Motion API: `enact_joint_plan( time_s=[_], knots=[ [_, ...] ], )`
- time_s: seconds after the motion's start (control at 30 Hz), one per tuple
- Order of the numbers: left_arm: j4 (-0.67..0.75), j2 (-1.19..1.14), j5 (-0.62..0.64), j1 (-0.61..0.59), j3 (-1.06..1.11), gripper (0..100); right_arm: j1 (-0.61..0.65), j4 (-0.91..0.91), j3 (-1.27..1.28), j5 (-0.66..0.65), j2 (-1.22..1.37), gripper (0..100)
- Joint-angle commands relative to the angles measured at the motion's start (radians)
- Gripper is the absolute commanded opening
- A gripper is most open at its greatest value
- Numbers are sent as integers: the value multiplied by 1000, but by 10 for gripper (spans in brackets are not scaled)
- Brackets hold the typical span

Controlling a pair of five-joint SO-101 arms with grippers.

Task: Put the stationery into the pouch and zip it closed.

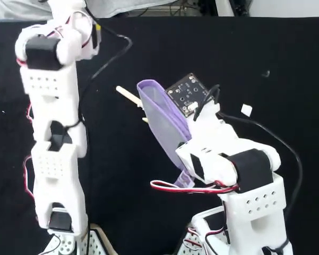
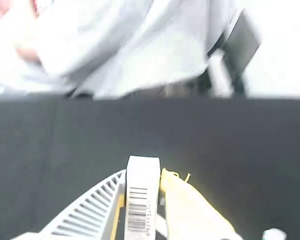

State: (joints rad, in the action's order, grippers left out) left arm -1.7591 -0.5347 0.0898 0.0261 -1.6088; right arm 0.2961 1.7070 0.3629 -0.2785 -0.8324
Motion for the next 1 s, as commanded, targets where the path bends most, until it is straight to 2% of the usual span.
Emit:
enact_joint_plan(
  time_s=[0.0, 0.17, 0.5, 0.97],
  knots=[
    [-5, 152, 34, 77, -53, 29, 9, -9, 38, -8, 15, 11],
    [-6, 264, 37, 128, -36, 29, 9, -9, 38, -8, 15, 11],
    [0, 588, 129, 200, 343, 29, 9, -8, 38, -9, 13, 11],
    [-3, 689, 184, 236, 355, 29, 9, -6, 38, -8, 13, 11]
  ],
)
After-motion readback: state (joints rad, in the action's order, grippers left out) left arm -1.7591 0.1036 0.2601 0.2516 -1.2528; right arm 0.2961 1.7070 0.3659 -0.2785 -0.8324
